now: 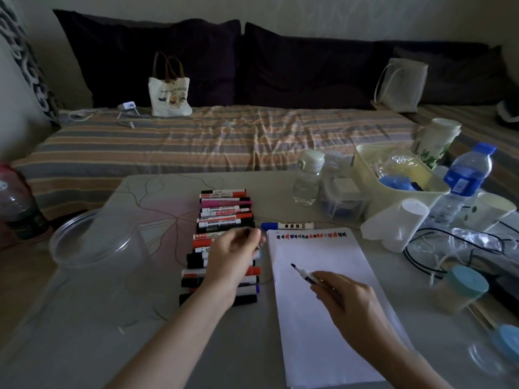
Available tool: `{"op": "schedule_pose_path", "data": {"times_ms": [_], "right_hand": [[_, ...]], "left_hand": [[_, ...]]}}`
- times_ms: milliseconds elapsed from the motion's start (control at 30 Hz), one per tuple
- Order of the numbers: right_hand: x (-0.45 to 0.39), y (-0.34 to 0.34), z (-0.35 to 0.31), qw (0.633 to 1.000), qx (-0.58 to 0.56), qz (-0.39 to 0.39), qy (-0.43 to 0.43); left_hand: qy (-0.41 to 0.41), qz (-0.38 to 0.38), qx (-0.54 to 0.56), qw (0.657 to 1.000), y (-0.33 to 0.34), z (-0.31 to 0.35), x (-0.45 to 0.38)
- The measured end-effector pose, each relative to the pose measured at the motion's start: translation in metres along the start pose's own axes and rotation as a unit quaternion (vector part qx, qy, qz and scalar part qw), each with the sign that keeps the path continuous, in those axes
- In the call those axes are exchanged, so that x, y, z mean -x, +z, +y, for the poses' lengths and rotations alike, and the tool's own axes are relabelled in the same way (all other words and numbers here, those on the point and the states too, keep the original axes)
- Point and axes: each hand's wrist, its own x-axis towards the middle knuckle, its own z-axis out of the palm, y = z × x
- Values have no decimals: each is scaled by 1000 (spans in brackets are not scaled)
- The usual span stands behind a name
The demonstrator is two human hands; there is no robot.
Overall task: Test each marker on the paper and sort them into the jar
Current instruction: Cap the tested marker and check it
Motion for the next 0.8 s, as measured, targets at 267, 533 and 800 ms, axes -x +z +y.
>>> {"op": "schedule_pose_path", "data": {"times_ms": [267,533,800], "right_hand": [[-45,6,2,982,-161,-22,99],[-83,10,18,818,-494,59,289],[-119,50,34,942,-256,25,216]], "left_hand": [[342,-119,-511,780,6,-31,-29],[364,-151,-628,671,6,-60,-44],[377,-118,-600,696,5,-76,-53]]}}
